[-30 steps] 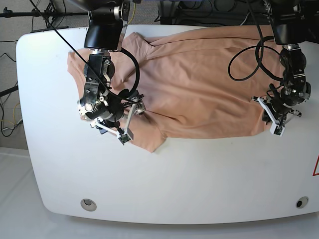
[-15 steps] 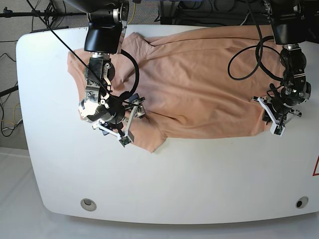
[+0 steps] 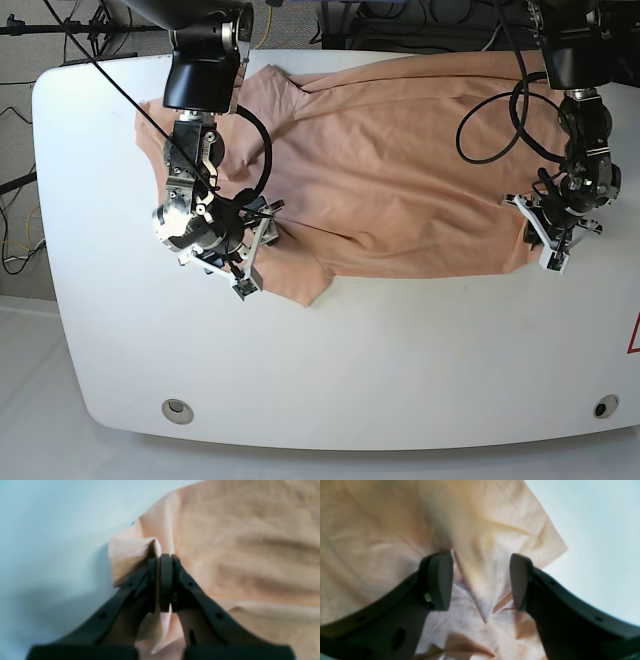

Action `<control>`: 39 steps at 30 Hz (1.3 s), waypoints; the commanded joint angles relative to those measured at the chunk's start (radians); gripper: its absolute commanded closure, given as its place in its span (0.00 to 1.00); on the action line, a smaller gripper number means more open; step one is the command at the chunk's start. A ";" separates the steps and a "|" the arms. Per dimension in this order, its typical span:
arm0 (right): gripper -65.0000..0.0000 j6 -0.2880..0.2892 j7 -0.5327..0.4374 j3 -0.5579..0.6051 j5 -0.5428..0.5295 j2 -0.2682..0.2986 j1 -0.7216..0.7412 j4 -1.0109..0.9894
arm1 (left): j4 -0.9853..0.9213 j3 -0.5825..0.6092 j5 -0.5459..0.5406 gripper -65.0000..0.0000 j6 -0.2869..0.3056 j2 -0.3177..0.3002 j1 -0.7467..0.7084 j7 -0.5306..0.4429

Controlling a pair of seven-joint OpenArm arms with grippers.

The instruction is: Fold the T-shirt properly

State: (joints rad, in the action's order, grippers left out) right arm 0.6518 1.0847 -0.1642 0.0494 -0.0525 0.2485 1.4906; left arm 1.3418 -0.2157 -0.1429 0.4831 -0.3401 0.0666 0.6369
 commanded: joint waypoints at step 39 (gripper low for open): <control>1.00 0.001 -0.007 0.004 -0.016 0.030 0.045 0.018 | 0.018 -0.006 -0.008 1.00 -0.001 -0.014 0.020 -0.019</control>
State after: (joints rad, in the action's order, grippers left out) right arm 0.6544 1.0920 -0.1616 0.0452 -0.0227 0.2573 1.4906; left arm 1.3418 -0.2142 -0.1425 0.4862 -0.3386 0.0666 0.6365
